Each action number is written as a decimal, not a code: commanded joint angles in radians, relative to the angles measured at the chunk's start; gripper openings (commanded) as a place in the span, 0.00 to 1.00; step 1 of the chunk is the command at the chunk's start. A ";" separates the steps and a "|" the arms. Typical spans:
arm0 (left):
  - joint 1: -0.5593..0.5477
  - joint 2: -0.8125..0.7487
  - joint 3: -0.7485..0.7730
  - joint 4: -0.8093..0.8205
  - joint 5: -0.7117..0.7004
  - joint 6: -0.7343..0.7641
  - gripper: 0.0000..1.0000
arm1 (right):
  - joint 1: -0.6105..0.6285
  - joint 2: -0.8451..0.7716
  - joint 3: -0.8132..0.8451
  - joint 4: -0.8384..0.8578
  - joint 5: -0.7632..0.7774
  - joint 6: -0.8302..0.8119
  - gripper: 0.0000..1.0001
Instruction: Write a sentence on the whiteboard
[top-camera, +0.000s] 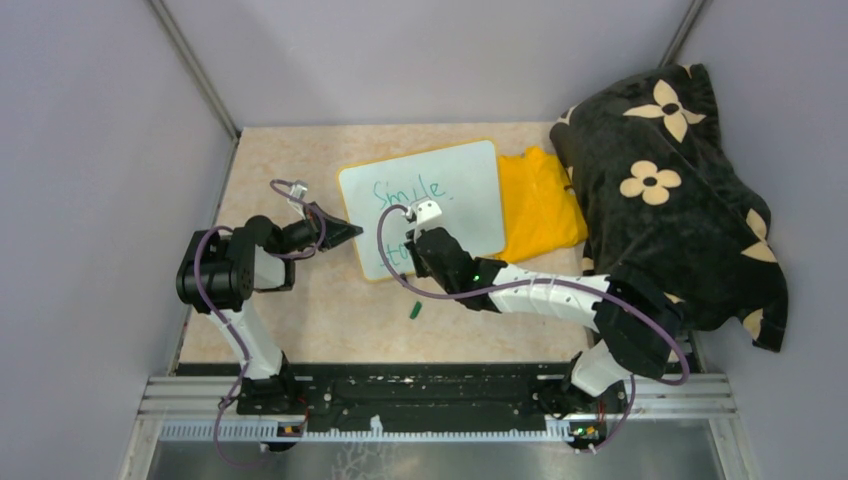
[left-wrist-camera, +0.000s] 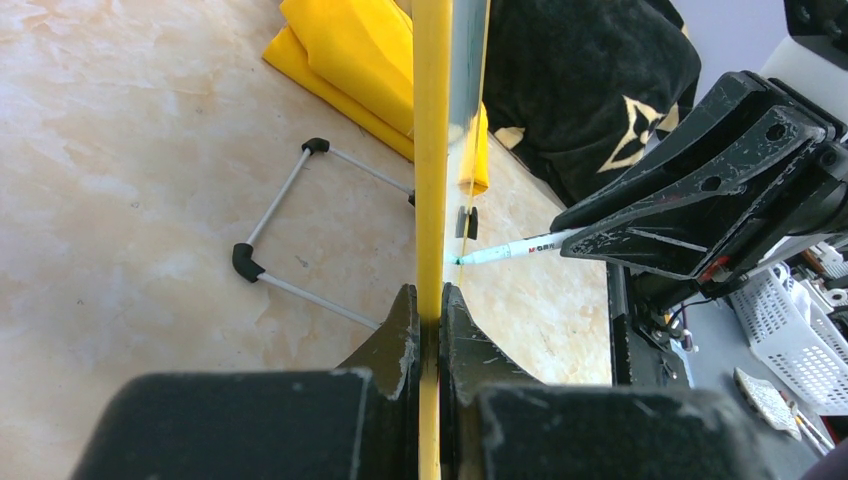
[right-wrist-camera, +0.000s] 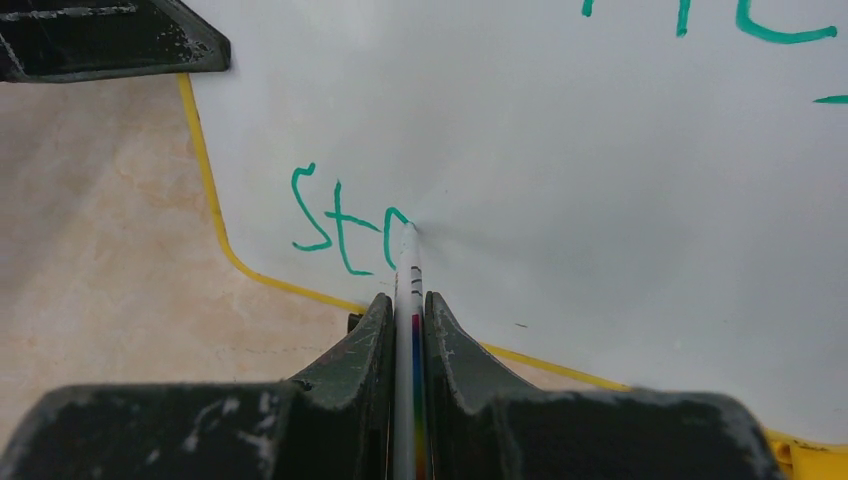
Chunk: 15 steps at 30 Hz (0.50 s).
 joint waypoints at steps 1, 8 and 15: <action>-0.021 0.023 0.003 0.168 0.014 0.048 0.00 | -0.030 -0.003 0.057 0.037 0.060 -0.024 0.00; -0.024 0.023 0.003 0.168 0.014 0.047 0.00 | -0.031 0.000 0.042 0.033 0.056 -0.020 0.00; -0.023 0.022 0.003 0.165 0.012 0.048 0.00 | -0.032 -0.015 0.003 0.027 0.045 -0.001 0.00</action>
